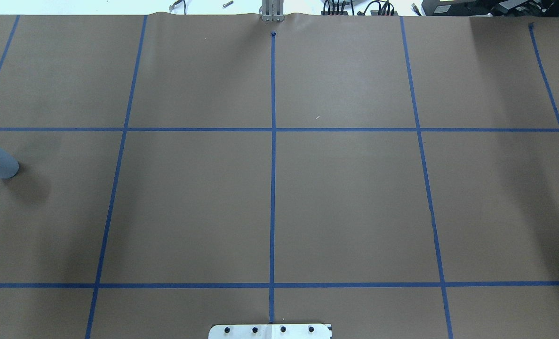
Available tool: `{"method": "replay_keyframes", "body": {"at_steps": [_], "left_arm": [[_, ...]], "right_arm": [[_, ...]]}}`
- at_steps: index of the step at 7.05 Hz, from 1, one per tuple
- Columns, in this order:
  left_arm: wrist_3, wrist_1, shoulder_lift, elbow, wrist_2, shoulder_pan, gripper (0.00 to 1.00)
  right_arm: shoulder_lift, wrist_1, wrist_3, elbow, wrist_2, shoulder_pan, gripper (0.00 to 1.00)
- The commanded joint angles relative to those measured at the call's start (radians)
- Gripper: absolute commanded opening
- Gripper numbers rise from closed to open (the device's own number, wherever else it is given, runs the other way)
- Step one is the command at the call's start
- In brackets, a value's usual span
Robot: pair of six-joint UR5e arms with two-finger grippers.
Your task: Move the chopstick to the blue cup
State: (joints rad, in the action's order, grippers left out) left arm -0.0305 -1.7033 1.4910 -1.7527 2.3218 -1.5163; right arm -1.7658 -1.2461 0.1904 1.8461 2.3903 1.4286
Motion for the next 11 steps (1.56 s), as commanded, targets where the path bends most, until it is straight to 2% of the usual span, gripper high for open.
{"method": "replay_keyframes", "body": {"at_steps": [1,2,4,6,11], "left_arm": [[0.125,-0.057,0.000,0.016,-0.009,0.086,0.98],[0.162,-0.114,0.009,0.062,-0.010,0.126,0.98],[0.213,-0.140,0.083,0.143,-0.001,0.162,0.98],[0.317,-0.150,0.078,0.147,-0.001,0.195,0.98],[0.373,-0.194,0.061,0.171,-0.007,0.271,0.98]], "right_arm": [[-0.009,0.072,0.006,-0.013,0.003,-0.013,1.00],[-0.007,0.074,0.011,-0.022,0.004,-0.016,1.00],[-0.006,0.074,0.014,-0.022,0.006,-0.019,1.00],[-0.006,0.074,0.017,-0.022,0.006,-0.022,1.00],[-0.004,0.074,0.030,-0.022,0.006,-0.028,1.00]]}}
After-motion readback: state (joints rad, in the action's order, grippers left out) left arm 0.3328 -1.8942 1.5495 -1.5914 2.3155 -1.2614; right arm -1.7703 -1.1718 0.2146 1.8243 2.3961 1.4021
